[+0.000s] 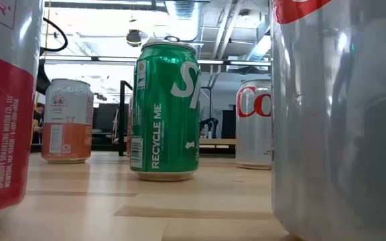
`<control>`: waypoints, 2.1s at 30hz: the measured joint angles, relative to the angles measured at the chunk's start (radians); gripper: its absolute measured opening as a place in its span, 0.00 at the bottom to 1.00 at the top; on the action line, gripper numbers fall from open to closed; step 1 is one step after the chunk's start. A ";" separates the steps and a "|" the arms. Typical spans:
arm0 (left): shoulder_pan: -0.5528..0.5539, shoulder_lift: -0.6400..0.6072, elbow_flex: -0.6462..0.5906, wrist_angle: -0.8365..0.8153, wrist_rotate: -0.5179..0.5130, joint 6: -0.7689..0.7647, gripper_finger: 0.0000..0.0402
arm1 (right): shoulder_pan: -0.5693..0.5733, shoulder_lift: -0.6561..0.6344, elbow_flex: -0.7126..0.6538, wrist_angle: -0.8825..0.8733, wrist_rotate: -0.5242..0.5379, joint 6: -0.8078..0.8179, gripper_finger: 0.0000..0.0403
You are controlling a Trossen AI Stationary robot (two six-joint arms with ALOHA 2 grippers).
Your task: Place canned beverage on shelf
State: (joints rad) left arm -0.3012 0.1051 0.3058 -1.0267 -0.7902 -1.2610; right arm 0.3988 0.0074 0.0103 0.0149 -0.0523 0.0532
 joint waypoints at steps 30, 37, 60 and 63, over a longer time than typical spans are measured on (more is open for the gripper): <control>0.000 0.000 -0.003 0.037 0.125 0.005 0.90 | 0.000 0.000 0.000 0.000 0.000 0.000 0.90; 0.000 0.000 -0.003 0.039 0.131 0.003 0.90 | 0.000 0.000 0.000 0.000 0.000 0.000 0.90; -0.001 -0.001 -0.001 0.071 0.093 0.030 0.90 | 0.000 0.000 0.000 0.000 0.000 0.000 0.90; 0.000 -0.001 -0.001 0.058 -0.089 0.092 0.90 | 0.000 0.000 0.000 0.000 0.000 0.000 0.90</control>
State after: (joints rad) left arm -0.3011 0.1043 0.3050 -0.9688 -0.8794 -1.1692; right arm 0.3992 0.0071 0.0104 0.0147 -0.0523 0.0532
